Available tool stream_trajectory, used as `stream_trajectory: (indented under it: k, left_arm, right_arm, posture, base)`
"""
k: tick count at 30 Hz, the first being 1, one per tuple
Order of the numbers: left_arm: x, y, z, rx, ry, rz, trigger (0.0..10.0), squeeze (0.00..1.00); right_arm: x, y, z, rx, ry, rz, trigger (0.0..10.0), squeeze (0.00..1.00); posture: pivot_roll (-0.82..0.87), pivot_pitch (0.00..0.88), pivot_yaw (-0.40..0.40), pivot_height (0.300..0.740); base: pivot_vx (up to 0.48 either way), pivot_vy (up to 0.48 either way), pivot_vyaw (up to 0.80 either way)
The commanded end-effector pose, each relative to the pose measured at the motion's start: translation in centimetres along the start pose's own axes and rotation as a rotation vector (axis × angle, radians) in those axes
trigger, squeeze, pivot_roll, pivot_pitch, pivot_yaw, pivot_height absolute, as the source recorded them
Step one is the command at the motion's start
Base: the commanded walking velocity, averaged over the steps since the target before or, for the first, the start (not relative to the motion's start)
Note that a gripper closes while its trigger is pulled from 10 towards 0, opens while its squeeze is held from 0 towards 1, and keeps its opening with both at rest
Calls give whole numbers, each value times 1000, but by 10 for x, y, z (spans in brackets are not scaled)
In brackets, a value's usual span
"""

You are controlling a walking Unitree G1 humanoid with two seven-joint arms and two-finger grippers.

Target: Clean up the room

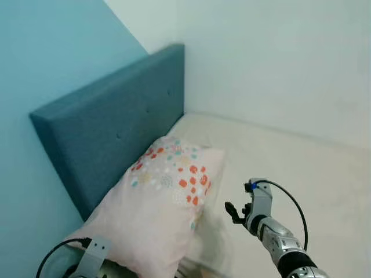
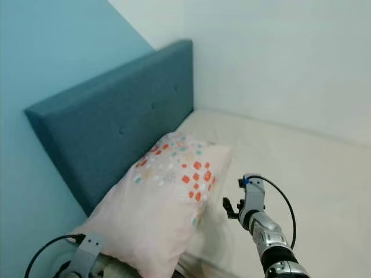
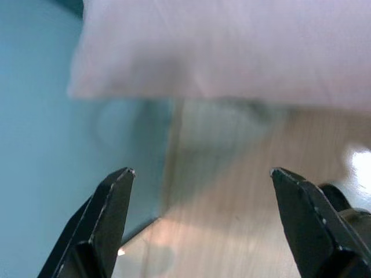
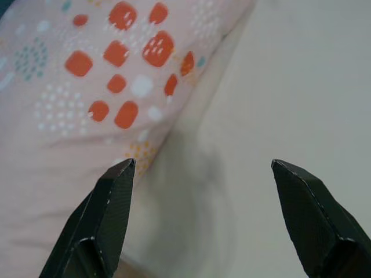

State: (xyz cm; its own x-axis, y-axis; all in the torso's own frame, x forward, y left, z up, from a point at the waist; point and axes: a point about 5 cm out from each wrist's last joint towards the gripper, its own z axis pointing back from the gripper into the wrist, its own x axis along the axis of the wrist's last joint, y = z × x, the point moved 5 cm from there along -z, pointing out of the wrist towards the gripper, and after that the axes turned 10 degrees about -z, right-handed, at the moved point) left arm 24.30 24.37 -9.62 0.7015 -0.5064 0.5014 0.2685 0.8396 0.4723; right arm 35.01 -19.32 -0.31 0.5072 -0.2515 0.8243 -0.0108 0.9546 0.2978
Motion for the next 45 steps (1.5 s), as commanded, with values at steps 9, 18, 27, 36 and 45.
stream_trajectory:
  k: [9,18,27,36,45]
  left_arm:
    - [14,11,-3,14,-31,88,10000,0]
    - [4,5,-1,-10,-16,54,10000,0]
    - [-3,2,1,-22,-15,93,10000,0]
    - [0,3,1,-19,-36,181,10000,0]
    - [47,59,0,149,-246,559,10000,0]
  right_arm:
    - [15,23,0,128,-37,28,10000,0]
    - [21,30,5,188,-54,37,10000,0]
    - [28,51,16,343,-67,76,10000,0]
    - [32,59,21,385,-82,91,10000,0]
    - [46,80,35,498,-150,64,10000,0]
  posture:
    - [-28,0,1,705]
    - [-28,0,1,675]
    - [-27,0,-2,635]
    - [-24,0,-5,610]
    - [-17,4,-2,580]
  base:
    - [0,0,0]
    - [0,0,0]
    - [0,0,0]
    - [0,0,0]
    - [0,0,0]
